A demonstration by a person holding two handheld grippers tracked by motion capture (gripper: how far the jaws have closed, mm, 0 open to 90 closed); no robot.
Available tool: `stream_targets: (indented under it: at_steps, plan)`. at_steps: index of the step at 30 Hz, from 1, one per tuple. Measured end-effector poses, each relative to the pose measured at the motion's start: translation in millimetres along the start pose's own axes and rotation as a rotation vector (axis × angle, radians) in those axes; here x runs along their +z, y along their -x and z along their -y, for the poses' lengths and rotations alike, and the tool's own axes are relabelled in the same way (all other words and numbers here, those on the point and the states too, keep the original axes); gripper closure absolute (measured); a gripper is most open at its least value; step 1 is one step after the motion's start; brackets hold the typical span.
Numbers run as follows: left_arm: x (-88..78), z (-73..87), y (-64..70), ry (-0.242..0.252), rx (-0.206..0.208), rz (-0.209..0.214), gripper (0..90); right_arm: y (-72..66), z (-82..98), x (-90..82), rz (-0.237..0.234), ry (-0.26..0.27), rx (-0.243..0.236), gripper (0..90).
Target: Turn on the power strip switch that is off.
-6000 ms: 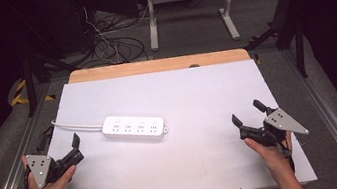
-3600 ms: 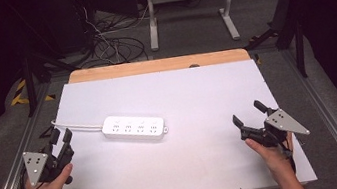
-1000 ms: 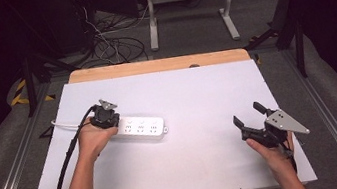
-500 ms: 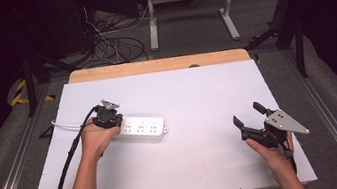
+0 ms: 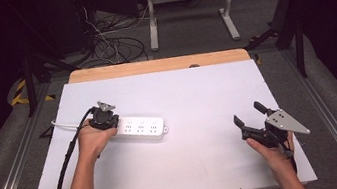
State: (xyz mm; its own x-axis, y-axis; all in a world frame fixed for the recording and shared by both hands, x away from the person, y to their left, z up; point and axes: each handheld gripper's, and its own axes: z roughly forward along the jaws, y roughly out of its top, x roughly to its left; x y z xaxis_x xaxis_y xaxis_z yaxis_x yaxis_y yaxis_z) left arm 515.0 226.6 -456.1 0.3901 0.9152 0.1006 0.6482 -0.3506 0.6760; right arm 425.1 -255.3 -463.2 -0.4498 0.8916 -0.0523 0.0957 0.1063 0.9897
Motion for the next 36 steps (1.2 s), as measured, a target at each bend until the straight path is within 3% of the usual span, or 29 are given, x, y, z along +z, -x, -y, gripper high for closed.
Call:
stream_targets:
  at_steps: [22,27,32,36]
  plan:
    - [1.7,-2.8,-2.9,-0.033,-0.043,0.040,90.0,-0.1,-0.8,0.0,-0.001,0.000,0.003,15.2]
    - [2.2,-4.5,0.4,-0.041,-0.036,0.013,90.0,0.2,-1.1,-0.6,0.000,0.003,0.004,15.2]
    - [2.0,-3.9,-1.8,-0.040,-0.049,0.029,90.0,-0.4,-1.6,-0.9,-0.004,0.004,0.002,15.3]
    - [2.3,-3.8,-1.0,-0.034,-0.042,0.017,90.0,0.9,-0.8,-0.1,-0.003,0.000,0.006,15.3]
